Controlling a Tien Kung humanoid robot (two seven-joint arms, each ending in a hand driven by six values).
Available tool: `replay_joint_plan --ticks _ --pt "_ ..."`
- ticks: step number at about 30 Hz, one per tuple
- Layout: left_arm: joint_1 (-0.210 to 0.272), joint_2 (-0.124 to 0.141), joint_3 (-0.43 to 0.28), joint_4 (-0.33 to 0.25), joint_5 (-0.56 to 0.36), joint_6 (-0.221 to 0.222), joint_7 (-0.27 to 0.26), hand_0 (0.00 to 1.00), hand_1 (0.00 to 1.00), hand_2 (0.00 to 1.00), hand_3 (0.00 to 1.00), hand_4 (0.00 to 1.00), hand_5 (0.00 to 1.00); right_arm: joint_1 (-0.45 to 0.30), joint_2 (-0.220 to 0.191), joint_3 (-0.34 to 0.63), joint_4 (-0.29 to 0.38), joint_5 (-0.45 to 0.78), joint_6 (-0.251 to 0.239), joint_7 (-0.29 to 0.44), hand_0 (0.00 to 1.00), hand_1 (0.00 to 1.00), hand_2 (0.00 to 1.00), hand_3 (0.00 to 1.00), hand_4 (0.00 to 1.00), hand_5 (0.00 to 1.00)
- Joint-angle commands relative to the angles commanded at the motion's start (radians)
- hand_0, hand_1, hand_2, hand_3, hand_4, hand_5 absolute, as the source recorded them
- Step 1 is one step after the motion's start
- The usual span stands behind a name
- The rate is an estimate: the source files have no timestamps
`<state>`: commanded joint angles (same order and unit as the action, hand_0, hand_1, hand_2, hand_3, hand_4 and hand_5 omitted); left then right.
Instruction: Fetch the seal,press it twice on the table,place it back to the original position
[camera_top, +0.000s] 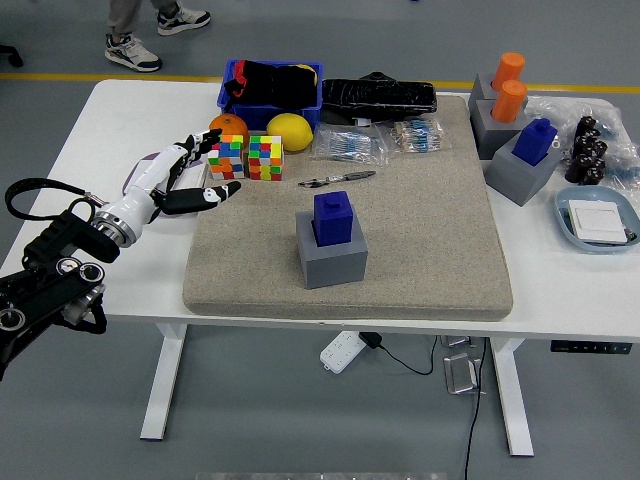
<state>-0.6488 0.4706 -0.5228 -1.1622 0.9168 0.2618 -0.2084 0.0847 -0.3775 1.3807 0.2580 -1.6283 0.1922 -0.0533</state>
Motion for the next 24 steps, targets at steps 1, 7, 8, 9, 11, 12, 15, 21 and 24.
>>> replay_joint_plan --ticks 1,7,8,9,11,12,15,21,24 --pt "0.002 -0.004 0.002 -0.008 0.004 0.000 0.002 0.998 0.987 0.969 0.963 0.826 0.173 0.000 0.000 0.000 0.000 0.000 0.000 0.000 0.783 0.701 0.686 0.644 0.761 0.545" --pt "0.021 -0.043 0.005 -0.027 0.005 0.001 0.003 0.998 0.989 0.970 0.963 0.830 0.166 0.002 0.002 -0.001 0.001 0.000 0.000 0.000 0.782 0.701 0.686 0.643 0.761 0.545" --pt "0.022 -0.048 0.007 -0.027 0.005 0.002 0.003 0.998 0.989 0.970 0.963 0.830 0.166 0.002 0.003 -0.001 0.001 -0.001 0.000 0.000 0.782 0.701 0.686 0.643 0.761 0.545" --pt "0.026 -0.059 0.009 -0.028 0.004 0.004 0.002 0.998 0.989 0.970 0.963 0.830 0.166 0.002 0.004 0.000 0.000 -0.002 0.000 0.000 0.782 0.701 0.686 0.643 0.761 0.545" --pt "0.030 -0.075 0.012 -0.029 0.003 0.007 0.002 0.998 0.989 0.970 0.963 0.830 0.166 0.002 0.006 -0.001 0.001 -0.002 0.000 -0.001 0.782 0.701 0.686 0.643 0.761 0.545" --pt "0.032 -0.083 0.014 -0.030 0.006 0.007 0.003 0.998 0.988 0.970 0.964 0.833 0.158 0.001 0.006 -0.002 0.001 -0.003 0.000 -0.001 0.782 0.701 0.686 0.643 0.761 0.545" --pt "0.039 -0.111 0.013 -0.036 0.021 0.011 0.008 0.998 0.988 0.970 0.964 0.833 0.158 0.001 0.007 -0.001 0.000 -0.005 -0.002 -0.001 0.782 0.701 0.686 0.643 0.761 0.545" --pt "0.048 -0.157 -0.006 -0.029 0.044 0.029 0.016 0.998 0.988 0.970 0.964 0.821 0.158 0.003 0.009 -0.003 0.002 -0.007 -0.002 0.001 0.783 0.701 0.686 0.642 0.760 0.545" --pt "0.051 -0.171 -0.013 -0.026 0.045 0.031 0.015 0.998 0.987 0.968 0.963 0.828 0.143 0.002 0.009 0.000 0.000 -0.011 -0.003 0.001 0.782 0.701 0.684 0.641 0.761 0.547"
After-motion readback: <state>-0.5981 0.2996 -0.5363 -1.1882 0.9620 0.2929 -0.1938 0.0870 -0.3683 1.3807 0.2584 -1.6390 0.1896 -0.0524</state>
